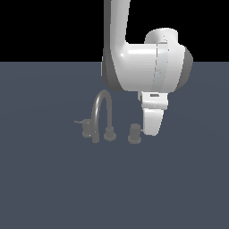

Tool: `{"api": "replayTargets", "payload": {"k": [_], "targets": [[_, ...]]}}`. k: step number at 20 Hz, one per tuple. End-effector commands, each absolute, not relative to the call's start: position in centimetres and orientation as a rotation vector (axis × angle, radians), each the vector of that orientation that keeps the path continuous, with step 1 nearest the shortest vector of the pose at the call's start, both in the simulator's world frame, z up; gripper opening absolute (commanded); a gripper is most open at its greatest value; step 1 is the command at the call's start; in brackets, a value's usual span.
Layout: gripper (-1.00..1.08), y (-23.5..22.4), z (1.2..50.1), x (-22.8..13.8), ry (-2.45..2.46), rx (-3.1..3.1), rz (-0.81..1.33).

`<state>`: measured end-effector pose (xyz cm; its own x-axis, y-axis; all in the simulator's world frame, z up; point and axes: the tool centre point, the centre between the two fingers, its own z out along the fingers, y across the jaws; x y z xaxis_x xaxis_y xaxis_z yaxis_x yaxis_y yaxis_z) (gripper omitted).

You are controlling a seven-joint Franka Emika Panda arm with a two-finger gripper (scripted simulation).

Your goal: Turn on the faucet by rotating a designated handle.

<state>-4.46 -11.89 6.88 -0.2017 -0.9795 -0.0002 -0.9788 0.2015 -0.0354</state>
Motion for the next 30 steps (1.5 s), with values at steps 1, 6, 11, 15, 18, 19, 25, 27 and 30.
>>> {"api": "replayTargets", "payload": {"k": [1,6,11,15,18,19,25,27,30], "targets": [[-1.0,-11.2,6.5,-6.5,2.43,-1.984,-0.007],[-1.0,-10.8,6.3,-8.1,2.437,-1.982,0.0],[-1.0,-10.5,6.5,-8.0,2.449,-1.959,-0.02],[-1.0,-8.3,6.4,-8.9,2.441,-1.974,-0.007],[-1.0,-7.1,6.3,-9.3,2.437,-1.982,0.0],[-1.0,-10.4,6.7,-9.0,2.486,-1.915,-0.029],[-1.0,-6.3,6.4,-8.0,2.456,-1.957,-0.011],[-1.0,-4.9,6.4,-7.6,2.446,-1.97,-0.005],[-1.0,-3.8,6.3,-7.4,2.437,-1.982,0.0]]}}
